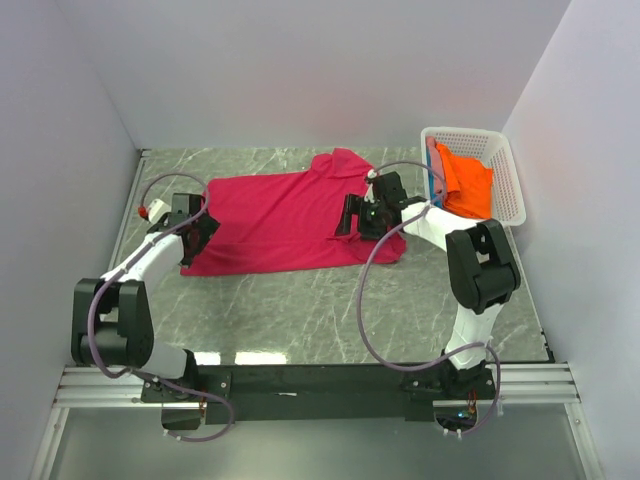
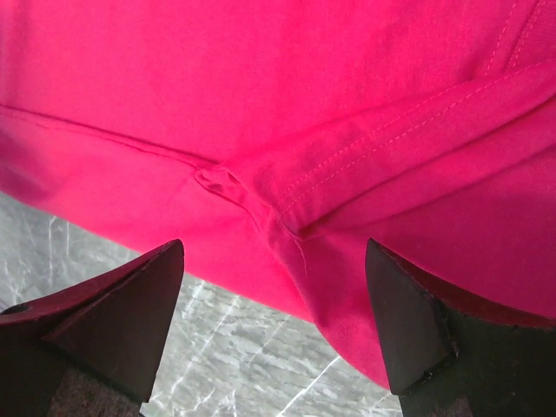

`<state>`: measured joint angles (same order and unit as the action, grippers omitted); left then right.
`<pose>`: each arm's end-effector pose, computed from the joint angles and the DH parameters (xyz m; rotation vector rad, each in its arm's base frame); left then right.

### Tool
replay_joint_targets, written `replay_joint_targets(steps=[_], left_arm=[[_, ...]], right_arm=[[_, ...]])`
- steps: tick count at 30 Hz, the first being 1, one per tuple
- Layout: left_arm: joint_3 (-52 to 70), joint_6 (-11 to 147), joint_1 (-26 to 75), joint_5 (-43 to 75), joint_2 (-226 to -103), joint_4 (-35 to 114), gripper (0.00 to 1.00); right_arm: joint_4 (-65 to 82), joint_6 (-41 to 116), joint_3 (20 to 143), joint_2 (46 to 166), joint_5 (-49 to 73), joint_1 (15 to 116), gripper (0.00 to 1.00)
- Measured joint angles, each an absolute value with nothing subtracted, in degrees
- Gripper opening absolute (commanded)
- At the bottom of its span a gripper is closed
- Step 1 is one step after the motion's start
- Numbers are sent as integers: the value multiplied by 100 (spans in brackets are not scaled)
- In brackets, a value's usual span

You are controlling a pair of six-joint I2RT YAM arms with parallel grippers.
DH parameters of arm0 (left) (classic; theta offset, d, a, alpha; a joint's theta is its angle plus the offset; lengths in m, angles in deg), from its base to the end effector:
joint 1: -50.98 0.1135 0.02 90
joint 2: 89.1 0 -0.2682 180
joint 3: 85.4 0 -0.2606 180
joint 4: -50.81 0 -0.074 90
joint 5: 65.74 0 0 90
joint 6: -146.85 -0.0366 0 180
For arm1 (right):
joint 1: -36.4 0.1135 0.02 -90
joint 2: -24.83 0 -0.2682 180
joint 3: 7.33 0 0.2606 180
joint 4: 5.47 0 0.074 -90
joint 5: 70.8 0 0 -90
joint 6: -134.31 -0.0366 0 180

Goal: Fold and stack the t-shirts
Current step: Fold the tshirt

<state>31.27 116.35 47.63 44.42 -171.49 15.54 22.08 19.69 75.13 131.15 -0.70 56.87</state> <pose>0.2942 -0.0046 0.2062 -1.2686 2.0826 -0.0391 0.3716 0.1520 0.1807 -0.0641 2.5508 0.7545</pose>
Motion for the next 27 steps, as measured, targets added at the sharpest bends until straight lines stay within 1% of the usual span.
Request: replay_joint_targets(steps=[10,27], left_arm=[[3140,11570,4763,4442,-17444,1567,99],[3140,11454,4763,4562,-17442,1541,99]], right_arm=[[2072,1824,7873,13572,122,5687,90],[1985,1470,7687,13517,843,5884,89]])
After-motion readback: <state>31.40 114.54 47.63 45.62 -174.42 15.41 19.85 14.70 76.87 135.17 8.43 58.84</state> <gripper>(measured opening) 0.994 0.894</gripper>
